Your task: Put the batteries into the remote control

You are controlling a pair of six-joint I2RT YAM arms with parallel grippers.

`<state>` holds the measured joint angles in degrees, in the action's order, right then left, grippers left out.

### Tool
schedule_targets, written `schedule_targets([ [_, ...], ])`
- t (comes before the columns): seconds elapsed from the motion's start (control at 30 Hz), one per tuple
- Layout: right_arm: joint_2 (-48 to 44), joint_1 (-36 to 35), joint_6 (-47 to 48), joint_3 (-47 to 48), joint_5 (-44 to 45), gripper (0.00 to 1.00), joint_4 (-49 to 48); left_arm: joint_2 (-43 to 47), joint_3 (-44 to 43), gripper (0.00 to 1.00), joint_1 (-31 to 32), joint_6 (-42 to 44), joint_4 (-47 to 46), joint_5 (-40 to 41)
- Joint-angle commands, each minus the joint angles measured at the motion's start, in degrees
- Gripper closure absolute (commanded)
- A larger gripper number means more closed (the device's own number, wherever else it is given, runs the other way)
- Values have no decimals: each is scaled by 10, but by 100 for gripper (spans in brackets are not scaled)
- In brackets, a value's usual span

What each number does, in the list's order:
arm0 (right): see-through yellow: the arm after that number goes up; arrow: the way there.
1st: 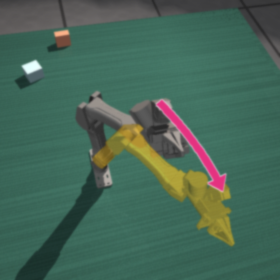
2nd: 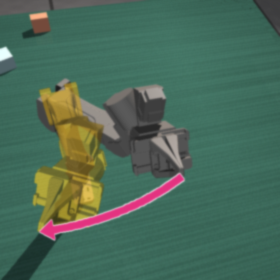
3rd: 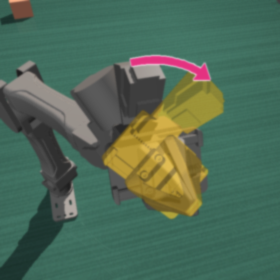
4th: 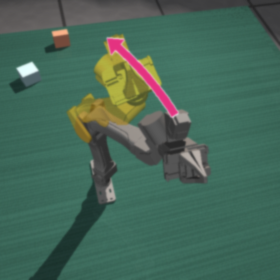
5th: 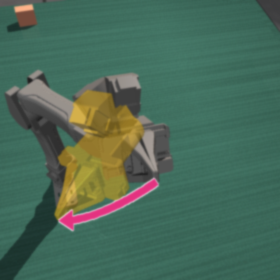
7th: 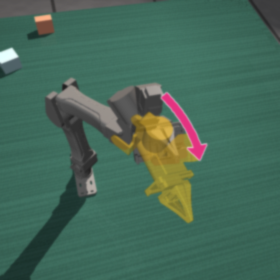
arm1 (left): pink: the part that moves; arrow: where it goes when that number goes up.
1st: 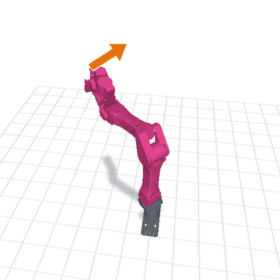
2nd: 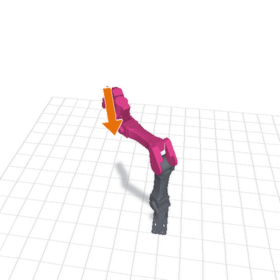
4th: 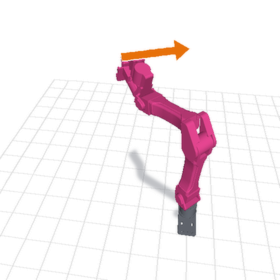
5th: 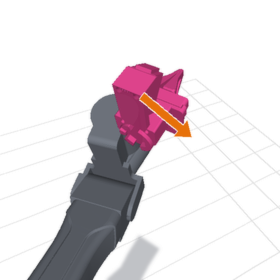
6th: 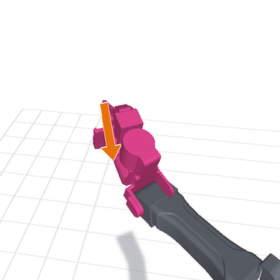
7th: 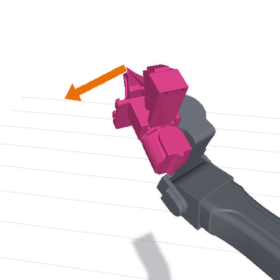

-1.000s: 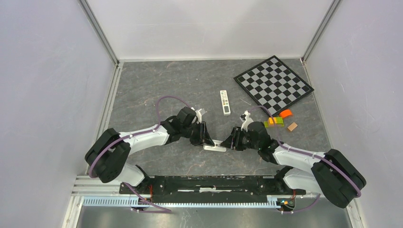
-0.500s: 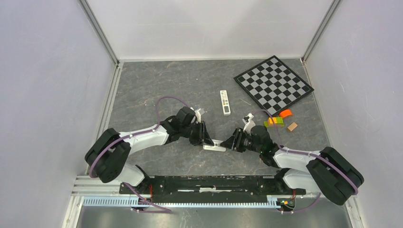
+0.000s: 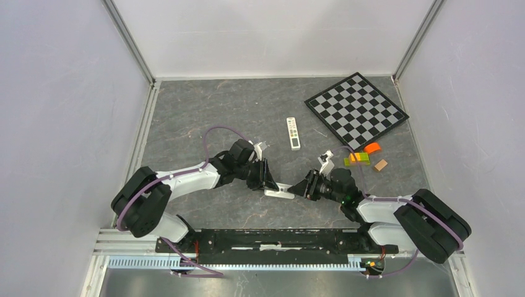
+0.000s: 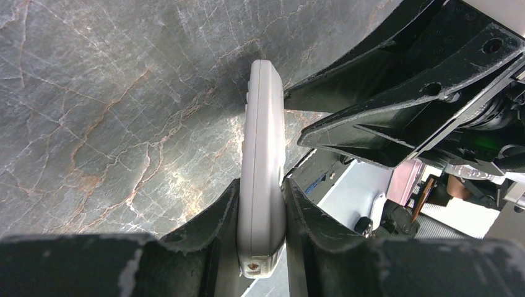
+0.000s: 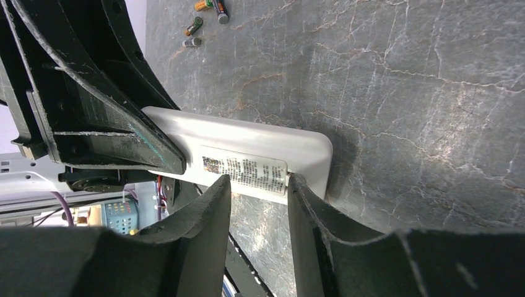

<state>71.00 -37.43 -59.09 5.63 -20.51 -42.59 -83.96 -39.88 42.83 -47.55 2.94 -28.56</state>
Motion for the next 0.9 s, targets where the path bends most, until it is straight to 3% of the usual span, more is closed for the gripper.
schedule_targets([
  [0.0,-31,-10,-10,41,-61,58,-156,-26,5,98,19,6,7,22],
  [0.5,-79,-7,75,92,4,59,43,7,-8,98,19,18,75,138],
  [0.67,-90,-7,115,121,64,58,161,29,-15,98,19,18,89,199],
  [0.87,-93,-7,126,134,114,57,221,46,-43,98,19,31,113,277],
])
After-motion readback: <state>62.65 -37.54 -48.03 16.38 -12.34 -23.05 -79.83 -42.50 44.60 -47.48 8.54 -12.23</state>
